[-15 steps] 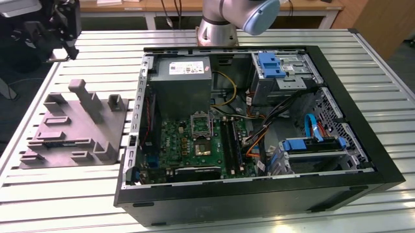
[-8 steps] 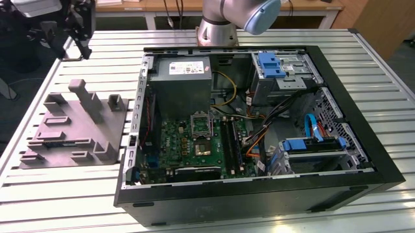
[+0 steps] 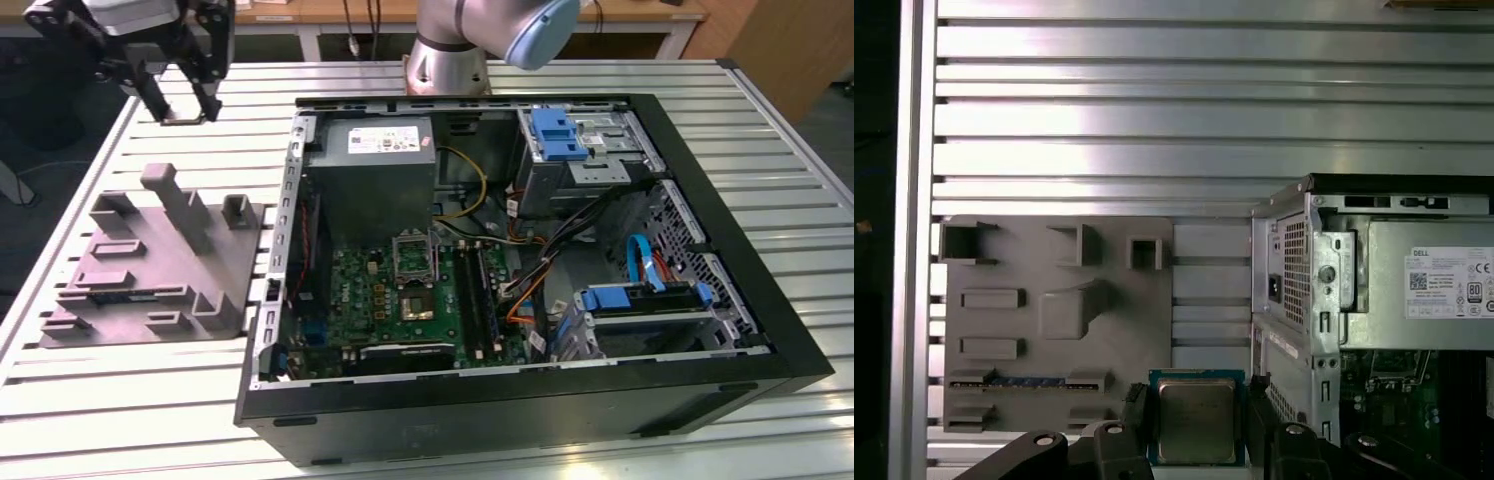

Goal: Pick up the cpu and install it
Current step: 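Pick up the cpu and move it towards the insertion slot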

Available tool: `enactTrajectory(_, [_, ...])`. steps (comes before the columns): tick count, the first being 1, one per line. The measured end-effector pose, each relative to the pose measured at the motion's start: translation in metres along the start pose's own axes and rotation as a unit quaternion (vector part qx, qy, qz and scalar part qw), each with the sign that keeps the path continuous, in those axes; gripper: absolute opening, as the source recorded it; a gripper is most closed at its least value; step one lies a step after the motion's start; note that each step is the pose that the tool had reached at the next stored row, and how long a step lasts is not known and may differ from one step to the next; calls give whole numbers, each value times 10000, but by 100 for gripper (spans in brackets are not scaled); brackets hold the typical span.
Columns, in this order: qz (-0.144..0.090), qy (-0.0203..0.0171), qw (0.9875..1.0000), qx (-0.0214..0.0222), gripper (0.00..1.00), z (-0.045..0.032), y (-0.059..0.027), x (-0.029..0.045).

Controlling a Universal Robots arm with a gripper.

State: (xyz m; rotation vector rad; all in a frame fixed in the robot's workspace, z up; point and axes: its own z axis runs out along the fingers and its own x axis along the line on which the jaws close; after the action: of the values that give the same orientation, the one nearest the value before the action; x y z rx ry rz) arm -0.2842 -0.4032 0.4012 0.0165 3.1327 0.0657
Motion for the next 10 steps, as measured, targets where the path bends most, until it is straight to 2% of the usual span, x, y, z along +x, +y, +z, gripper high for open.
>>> enactTrajectory(10, [0, 0, 10000, 0, 47, 25, 1, -454])
